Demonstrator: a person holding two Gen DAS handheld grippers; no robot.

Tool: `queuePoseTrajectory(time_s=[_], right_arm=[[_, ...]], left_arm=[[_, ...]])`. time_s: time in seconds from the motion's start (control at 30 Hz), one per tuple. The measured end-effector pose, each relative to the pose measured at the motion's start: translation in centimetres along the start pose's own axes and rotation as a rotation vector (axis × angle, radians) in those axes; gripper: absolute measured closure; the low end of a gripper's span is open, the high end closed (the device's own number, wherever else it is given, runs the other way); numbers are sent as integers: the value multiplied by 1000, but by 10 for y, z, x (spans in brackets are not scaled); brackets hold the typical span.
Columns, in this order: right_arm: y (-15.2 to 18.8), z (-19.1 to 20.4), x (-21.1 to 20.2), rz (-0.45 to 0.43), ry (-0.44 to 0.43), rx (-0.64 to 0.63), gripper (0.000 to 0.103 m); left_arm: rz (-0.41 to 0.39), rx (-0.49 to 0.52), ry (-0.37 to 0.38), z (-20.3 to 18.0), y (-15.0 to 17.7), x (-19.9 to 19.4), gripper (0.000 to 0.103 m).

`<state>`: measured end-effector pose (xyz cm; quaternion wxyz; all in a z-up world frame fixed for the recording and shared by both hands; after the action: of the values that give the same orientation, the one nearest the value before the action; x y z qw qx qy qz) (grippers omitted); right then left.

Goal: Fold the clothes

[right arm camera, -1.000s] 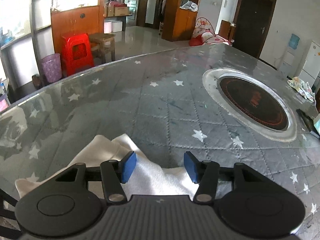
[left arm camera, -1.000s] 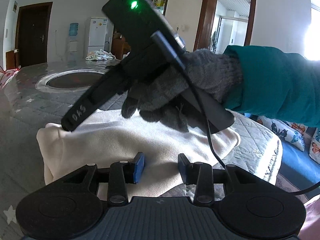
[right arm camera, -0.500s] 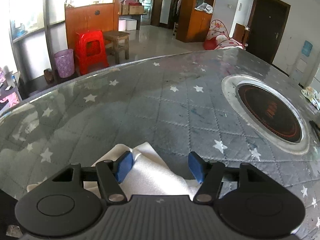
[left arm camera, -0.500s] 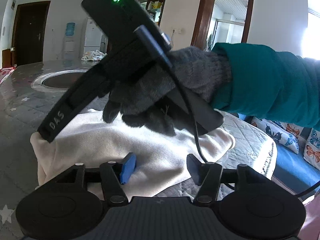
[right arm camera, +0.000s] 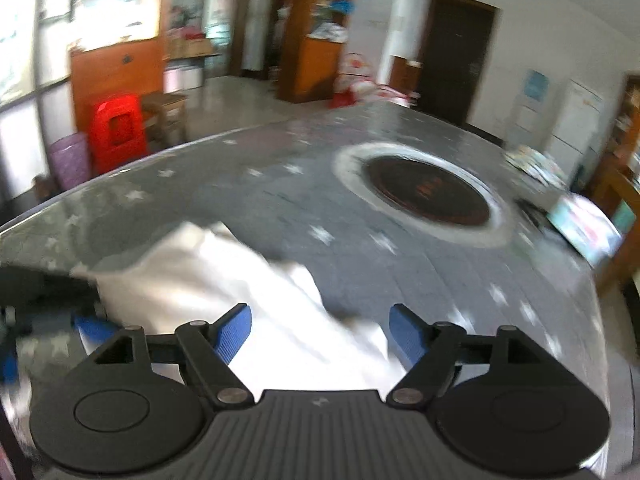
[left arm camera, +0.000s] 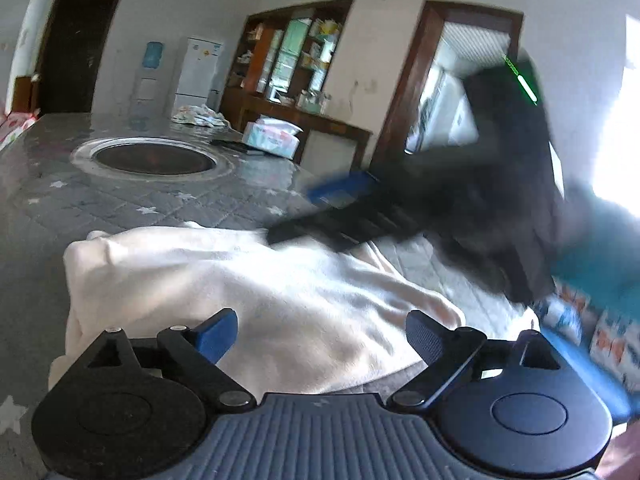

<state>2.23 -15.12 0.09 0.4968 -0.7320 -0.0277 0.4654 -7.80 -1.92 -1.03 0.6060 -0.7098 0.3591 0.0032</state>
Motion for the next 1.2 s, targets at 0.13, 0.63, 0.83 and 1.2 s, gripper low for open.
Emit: queuePoseTrajectory(time_s=[0.13,0.63,0.83,1.2], right_arm=[[38,-5,-29,-9,76,29,23],[109,-9,-71,-31,191,54,16],[117,-16,-79,-30,229,40,16],[126,-23,-105,-43,262,90,16]], left_arm=[[-30,-53,-54,12,-4,-11,10],[1,-212,-349,56,3,-25,15],[7,-169,-334,37,14,-31,18],[-9,-106,-327,8,23,-57,19]])
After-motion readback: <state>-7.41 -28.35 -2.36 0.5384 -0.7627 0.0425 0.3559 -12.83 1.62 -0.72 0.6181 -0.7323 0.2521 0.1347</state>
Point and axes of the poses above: each gripper's, at about its wrist camera, not at the fingertips, and x roughly the way its jaws point, z to its left, y to its underside, the point moved 6 cm from there along x, roughly the way its jaws point, and after that the axes turned 6 degrees about -y, right-handed, at the moved point
